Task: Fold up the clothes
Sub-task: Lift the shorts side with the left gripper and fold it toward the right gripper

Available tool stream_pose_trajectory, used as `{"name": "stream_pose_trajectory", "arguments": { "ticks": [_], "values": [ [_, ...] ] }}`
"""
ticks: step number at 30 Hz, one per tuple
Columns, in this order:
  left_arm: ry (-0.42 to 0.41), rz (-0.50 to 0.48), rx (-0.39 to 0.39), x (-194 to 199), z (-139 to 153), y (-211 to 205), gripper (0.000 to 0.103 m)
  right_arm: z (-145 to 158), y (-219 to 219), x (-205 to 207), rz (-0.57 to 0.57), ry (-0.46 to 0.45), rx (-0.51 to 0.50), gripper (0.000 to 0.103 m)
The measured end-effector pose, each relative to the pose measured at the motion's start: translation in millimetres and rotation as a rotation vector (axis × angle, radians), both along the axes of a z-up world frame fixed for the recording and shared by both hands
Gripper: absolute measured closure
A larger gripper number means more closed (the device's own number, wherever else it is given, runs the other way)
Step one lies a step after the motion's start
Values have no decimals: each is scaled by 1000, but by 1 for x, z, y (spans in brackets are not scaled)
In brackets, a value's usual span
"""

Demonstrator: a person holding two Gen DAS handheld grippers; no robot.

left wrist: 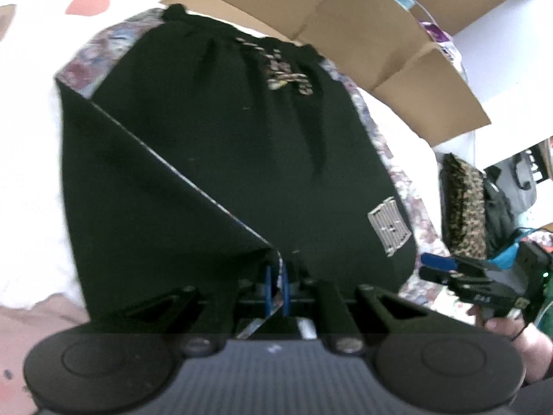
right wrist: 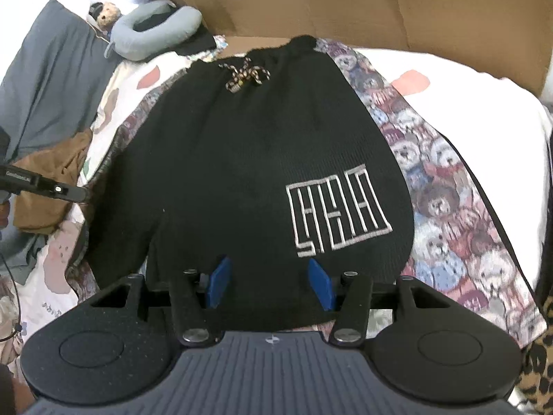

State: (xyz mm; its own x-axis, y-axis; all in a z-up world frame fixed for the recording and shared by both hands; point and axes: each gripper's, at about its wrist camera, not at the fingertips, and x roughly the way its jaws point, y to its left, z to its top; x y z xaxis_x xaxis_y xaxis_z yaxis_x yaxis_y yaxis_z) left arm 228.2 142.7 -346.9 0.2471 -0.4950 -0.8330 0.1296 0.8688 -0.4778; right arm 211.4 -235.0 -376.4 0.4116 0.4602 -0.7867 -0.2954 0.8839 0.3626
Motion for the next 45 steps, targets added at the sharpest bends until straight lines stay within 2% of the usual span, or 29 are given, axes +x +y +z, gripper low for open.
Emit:
{"name": "stream_pose_trajectory", "arguments": {
  "ticks": [7,19,27,41,43,45],
  "values": [
    [12,-40,-47,8,-11,-43,97,5,11,9,29,-33,34,45],
    [17,-13,-113,20,-23,-77,97,11,26,19,58,-67,103,46],
    [30,-8,-189,24,-26,-101,97,16,40,15,107,-94,136,46],
    [81,12,-307,27,-29,-119,97,14,44,11,103,-85,166,47],
    [90,15,-322,26,-29,-121,97,9,50,14,106,-82,157,49],
    [99,23,-337,26,-29,-121,97,5,55,18,108,-84,148,57]
  ]
}}
